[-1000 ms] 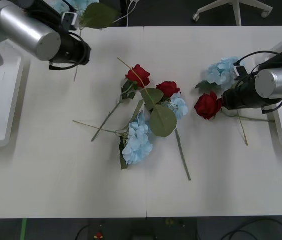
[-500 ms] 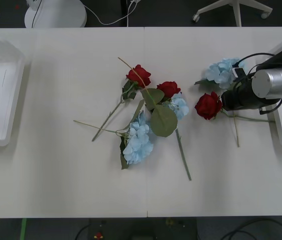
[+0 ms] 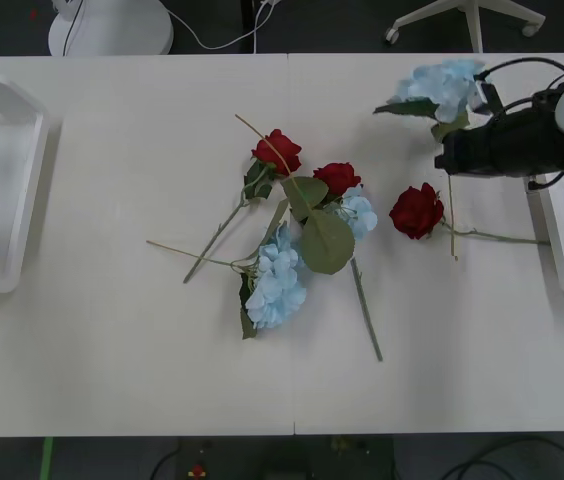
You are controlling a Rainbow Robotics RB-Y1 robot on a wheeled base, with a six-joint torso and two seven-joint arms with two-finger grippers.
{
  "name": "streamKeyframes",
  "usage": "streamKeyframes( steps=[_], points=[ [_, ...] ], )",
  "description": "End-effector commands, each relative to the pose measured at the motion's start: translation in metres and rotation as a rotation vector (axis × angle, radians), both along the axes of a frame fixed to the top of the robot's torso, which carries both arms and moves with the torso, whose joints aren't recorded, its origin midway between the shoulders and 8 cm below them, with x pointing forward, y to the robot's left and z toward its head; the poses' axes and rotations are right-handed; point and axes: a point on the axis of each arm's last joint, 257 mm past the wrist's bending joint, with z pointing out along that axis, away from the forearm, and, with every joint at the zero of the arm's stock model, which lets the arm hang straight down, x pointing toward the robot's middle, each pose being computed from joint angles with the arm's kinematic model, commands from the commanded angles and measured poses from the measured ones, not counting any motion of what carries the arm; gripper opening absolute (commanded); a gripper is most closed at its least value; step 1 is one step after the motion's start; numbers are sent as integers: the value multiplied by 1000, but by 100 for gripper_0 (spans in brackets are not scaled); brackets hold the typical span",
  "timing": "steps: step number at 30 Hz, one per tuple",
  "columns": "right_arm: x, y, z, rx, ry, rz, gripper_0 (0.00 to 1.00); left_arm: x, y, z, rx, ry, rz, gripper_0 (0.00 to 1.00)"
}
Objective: Put the red flowers into the right box and the blue flowers into the left box
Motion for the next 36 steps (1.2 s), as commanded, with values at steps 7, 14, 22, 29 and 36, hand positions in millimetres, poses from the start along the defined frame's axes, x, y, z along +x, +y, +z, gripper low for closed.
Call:
streamKeyframes(
  steps=[7, 14, 22, 29, 36],
  points=[
    [-29, 134, 173, 160, -333, 403, 0, -8, 37, -43, 204, 89, -56, 0],
    [-85, 234, 209, 209, -469, 649, 0, 9, 19, -69, 246, 85, -106, 0],
    [-104, 315, 234, 297, -572, 689, 0, 17, 13, -69, 276, 80, -142, 98],
    [-113, 367, 244, 368, -593, 693, 0, 42, -32, -21, 140, -60, -309, 98],
    [-130, 397, 255, 410, -590, 726, 0, 33, -92, 25, -100, -182, -525, 98]
  ],
)
